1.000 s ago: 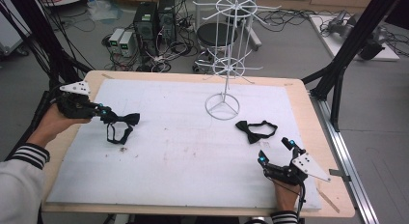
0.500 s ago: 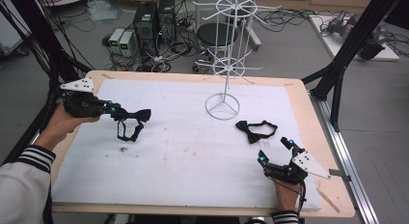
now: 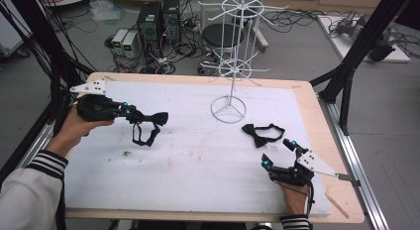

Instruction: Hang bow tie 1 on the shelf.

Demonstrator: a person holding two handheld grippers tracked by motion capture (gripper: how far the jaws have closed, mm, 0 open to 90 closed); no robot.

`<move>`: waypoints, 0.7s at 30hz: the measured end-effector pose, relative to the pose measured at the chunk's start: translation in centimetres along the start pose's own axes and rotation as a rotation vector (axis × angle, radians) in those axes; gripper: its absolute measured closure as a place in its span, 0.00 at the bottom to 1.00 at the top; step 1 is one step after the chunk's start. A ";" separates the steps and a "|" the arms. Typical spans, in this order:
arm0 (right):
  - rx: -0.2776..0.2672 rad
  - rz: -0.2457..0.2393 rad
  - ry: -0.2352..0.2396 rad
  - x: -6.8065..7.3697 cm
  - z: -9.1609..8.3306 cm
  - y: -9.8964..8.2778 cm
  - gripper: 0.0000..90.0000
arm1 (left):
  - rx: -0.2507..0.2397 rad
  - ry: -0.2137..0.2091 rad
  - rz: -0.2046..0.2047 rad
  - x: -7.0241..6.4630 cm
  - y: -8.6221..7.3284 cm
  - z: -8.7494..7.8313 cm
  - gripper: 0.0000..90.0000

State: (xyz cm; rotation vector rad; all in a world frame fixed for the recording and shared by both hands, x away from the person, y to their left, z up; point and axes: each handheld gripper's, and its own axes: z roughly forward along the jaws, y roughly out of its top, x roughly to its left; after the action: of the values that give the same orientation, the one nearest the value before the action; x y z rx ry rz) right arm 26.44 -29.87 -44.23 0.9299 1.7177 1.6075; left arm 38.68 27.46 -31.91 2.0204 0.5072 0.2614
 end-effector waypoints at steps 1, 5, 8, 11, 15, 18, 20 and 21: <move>0.007 0.003 0.010 0.0 0.1 0.2 0.04 | -0.007 -0.005 0.001 -0.1 0.1 0.1 0.96; 0.022 0.010 0.066 0.1 0.5 1.5 0.04 | -0.036 -0.023 0.004 -0.6 0.6 0.8 0.96; 0.026 0.007 0.099 0.1 0.7 2.0 0.04 | -0.055 -0.035 0.011 -0.9 1.1 1.3 0.96; 0.042 0.009 0.145 0.3 1.1 2.8 0.04 | -0.076 -0.050 0.018 -1.4 1.5 1.9 0.96; 0.066 0.007 0.203 0.6 1.8 3.9 0.04 | -0.102 -0.069 0.022 -2.1 2.1 2.7 0.96; 0.077 -0.004 0.250 0.7 2.5 4.9 0.04 | -0.125 -0.089 0.026 -2.5 2.5 3.5 0.96; 0.089 -0.020 0.284 0.9 2.9 5.7 0.04 | -0.133 -0.100 0.030 -2.8 2.8 4.0 0.96; 0.090 -0.029 0.297 1.0 3.1 6.0 0.04 | -0.135 -0.102 0.032 -2.9 2.8 4.2 0.96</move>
State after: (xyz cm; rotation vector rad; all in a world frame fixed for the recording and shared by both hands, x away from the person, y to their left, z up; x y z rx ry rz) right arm 28.96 -27.16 -38.51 0.7313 2.0078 1.7300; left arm 38.38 21.66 -31.33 1.9004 0.3830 0.2058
